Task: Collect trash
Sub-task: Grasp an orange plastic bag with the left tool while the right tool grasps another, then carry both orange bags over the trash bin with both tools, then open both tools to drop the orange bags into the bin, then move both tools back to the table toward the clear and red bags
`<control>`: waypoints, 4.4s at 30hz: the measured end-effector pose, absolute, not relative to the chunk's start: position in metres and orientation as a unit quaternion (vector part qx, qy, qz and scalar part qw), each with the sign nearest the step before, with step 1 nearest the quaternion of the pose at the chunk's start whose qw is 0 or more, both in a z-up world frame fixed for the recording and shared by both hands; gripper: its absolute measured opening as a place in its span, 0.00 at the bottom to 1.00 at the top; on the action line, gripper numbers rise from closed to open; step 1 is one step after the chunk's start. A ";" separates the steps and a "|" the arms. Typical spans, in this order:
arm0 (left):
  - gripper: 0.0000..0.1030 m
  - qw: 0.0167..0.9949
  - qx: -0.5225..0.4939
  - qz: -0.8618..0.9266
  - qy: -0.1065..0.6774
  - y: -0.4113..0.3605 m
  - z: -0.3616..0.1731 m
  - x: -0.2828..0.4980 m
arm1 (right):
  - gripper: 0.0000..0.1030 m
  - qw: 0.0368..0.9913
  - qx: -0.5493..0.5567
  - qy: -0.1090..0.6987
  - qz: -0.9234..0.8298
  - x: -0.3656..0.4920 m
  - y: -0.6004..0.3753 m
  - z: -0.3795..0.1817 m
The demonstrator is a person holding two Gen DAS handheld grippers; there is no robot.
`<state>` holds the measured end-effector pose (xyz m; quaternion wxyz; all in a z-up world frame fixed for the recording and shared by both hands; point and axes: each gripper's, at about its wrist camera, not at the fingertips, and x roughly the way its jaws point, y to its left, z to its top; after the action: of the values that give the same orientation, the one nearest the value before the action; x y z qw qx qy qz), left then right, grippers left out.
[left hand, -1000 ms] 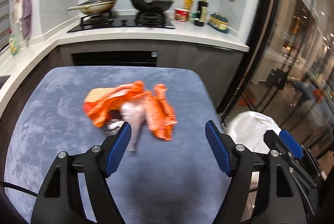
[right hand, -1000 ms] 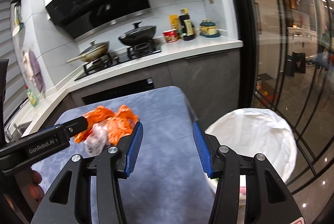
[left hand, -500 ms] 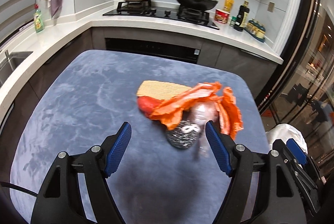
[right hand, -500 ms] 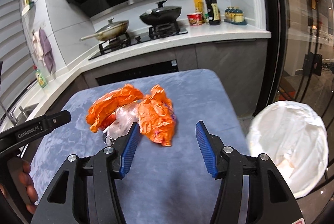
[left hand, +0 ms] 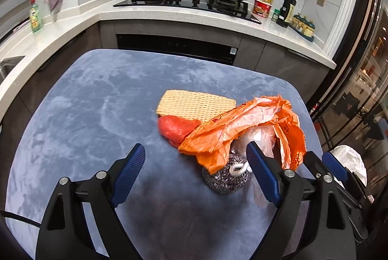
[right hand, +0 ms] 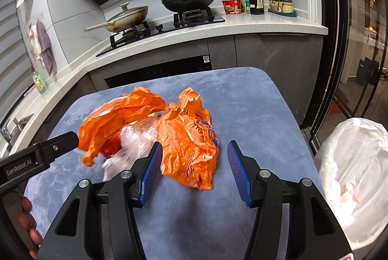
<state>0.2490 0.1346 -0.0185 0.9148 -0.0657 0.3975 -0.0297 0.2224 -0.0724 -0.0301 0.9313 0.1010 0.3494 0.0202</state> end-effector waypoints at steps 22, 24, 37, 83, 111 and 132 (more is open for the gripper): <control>0.30 0.909 -0.064 -0.047 0.408 0.118 -0.042 0.279 | 0.17 0.919 0.103 0.381 0.018 0.247 -0.081 -0.068; 0.26 0.911 -0.063 -0.043 0.405 0.118 -0.039 0.277 | 0.16 0.920 0.105 0.376 0.017 0.243 -0.083 -0.065; 0.19 0.930 -0.068 -0.049 0.358 0.111 0.010 0.243 | 0.15 0.938 0.131 0.320 0.002 0.202 -0.117 -0.017; 0.19 0.901 0.059 -0.246 0.352 -0.170 0.021 0.131 | 0.15 0.924 0.212 0.266 -0.177 0.038 -0.339 -0.003; 0.42 0.891 0.077 -0.243 0.377 -0.198 0.001 0.148 | 0.30 0.914 0.223 0.284 -0.185 0.054 -0.351 -0.024; 0.53 0.904 0.046 -0.214 0.367 -0.157 0.015 0.154 | 0.36 0.926 0.210 0.267 -0.163 0.058 -0.327 -0.006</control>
<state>0.1539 -0.1573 0.0152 0.9040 0.0458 0.3674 -0.2136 0.0583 -0.3272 -0.0057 0.9263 0.2104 0.2669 -0.1626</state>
